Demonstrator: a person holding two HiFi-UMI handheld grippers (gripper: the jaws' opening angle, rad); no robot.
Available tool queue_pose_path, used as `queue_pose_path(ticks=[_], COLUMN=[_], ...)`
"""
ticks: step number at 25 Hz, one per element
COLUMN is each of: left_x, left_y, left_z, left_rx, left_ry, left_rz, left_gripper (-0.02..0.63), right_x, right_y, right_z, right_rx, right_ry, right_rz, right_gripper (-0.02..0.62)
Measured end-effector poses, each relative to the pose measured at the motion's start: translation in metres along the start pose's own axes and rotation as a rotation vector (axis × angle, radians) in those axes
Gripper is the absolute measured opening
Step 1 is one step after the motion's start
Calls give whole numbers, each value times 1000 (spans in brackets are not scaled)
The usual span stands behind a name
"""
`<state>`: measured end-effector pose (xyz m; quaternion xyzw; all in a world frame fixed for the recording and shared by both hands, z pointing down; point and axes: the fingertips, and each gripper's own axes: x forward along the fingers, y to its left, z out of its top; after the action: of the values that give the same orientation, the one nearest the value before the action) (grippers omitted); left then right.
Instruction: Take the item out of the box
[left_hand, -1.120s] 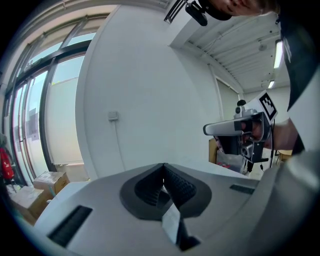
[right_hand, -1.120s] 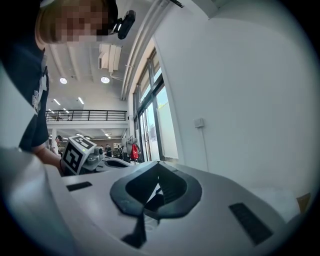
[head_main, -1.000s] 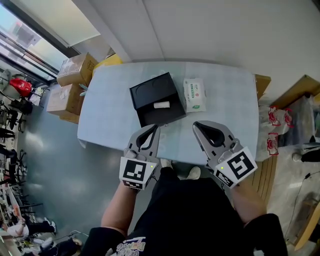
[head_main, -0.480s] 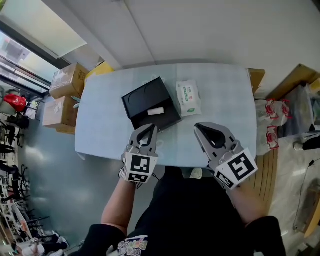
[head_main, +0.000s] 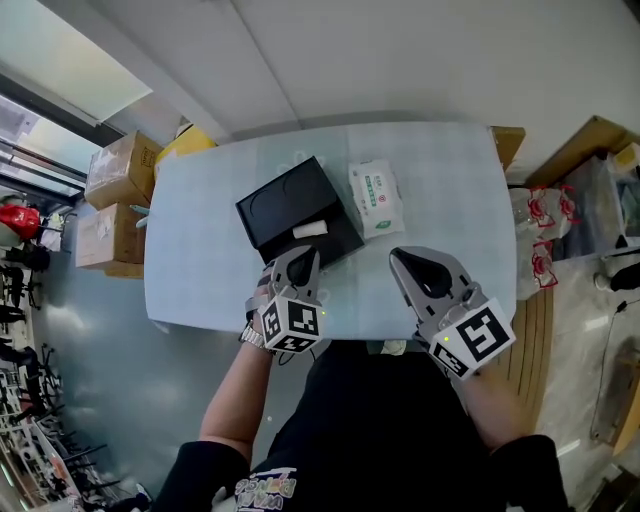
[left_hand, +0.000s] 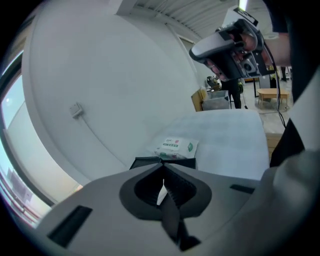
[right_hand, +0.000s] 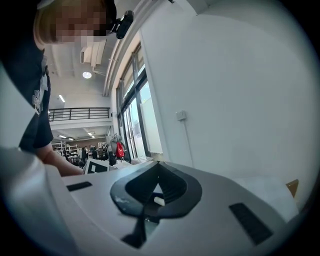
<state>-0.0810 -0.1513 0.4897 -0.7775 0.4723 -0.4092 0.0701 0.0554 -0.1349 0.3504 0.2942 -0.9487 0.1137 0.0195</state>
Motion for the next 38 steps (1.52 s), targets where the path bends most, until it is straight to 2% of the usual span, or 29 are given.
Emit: queue_pose_path(ticks=[5,15,20,25,31,38], left_x=[28,74,95,112,128,137], left_y=[-1,-7,-13,-15,-20,-25], left_z=[-24,-62,-74,-84,-95,-92], left_rx=[99,176,183,216,237,259], left_ry=[71,195,227,254,290,264], left_rz=[-53,-205,-277,-295,-278,-255], left_gripper=[11,95,119,127,135,138], right_x=[16,35,42,49,58,65], right_y=[-6,-22,-30,-34,-41,-50], right_z=[-6,-17,-25,-31,-40,-48], right_rx=[20,68,91,103,124,152], right_ry=[14,36,55,72,97,109], right_rz=[-21,-75,-100,-113,-124,-131], right_gripper=[9,9,9,9,9,9])
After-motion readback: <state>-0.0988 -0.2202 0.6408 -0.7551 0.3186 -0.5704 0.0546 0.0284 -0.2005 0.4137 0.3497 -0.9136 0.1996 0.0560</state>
